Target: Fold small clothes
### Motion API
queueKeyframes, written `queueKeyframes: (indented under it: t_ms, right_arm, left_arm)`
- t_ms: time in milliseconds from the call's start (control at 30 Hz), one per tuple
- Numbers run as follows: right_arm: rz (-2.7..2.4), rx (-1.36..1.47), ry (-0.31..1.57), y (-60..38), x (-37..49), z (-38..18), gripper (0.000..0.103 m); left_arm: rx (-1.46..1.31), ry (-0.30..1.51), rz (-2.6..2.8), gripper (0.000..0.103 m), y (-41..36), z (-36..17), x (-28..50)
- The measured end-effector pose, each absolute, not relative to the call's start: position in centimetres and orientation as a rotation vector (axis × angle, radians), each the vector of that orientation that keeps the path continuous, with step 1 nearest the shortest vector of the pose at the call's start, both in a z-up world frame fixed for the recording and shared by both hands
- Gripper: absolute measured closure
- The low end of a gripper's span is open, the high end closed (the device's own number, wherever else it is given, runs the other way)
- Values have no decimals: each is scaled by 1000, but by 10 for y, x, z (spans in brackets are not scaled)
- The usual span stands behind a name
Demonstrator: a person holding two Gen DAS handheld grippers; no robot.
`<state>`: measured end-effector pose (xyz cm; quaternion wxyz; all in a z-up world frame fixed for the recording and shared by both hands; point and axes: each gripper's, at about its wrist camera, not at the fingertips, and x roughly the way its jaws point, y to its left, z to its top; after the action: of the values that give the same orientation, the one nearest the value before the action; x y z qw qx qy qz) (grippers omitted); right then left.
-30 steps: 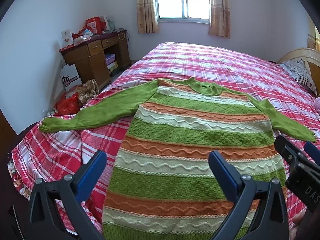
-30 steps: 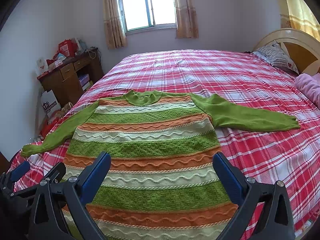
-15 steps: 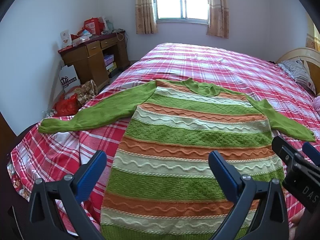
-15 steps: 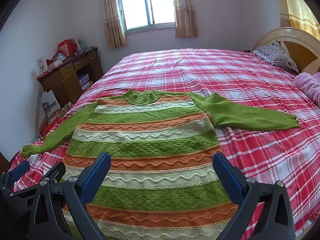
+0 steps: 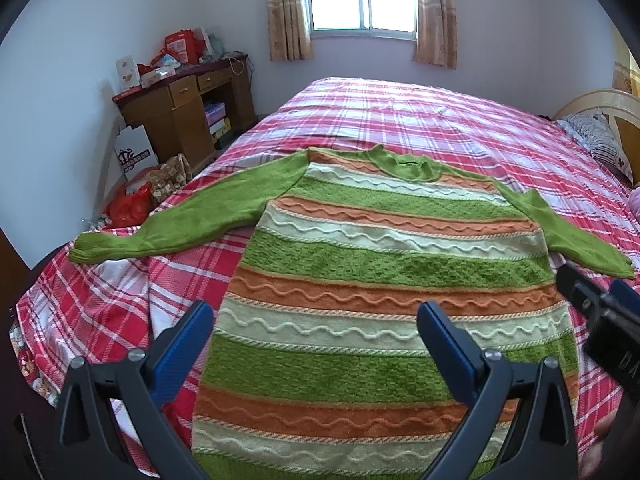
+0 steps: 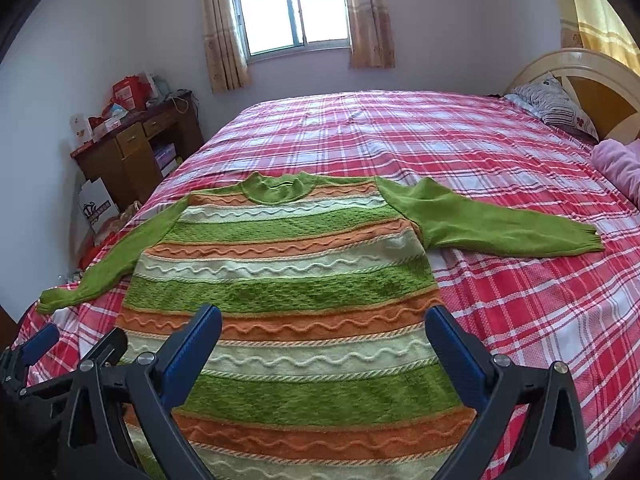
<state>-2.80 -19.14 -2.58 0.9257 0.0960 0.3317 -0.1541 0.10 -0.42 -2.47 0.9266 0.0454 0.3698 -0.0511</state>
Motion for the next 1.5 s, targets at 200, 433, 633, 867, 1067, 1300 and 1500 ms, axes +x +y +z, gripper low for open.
queueKeyframes:
  t_ms: [200,433,633,867,1067,1300,1500]
  right_arm:
    - [-443,264,607,-276,-37,-29,1]
    - [-672,589,513,-448,-80,-46,16]
    - [-925,720,480,-559,-116,-69,19]
    - [-927,678,563,-610,-86,-87,19]
    - [-1025,596,641,-612,-62,-100,23]
    - [-943,581,637,-613,-71,-98,88]
    - [-773,630,500,-588,-90,-63,96]
  left_arm:
    - [38,766,-123,0,0,-33,22]
    - [71,799,-63,0,-9,-47,48]
    - [68,825,-8,0,-17,-59,68]
    - [78,870,-38,0,-40,-73,87]
    - [124,873,-67,0,-54,-79,88]
    - [111,888,-71,0,-50,-84,89]
    - [83,859,-64,0,-36,-73,85]
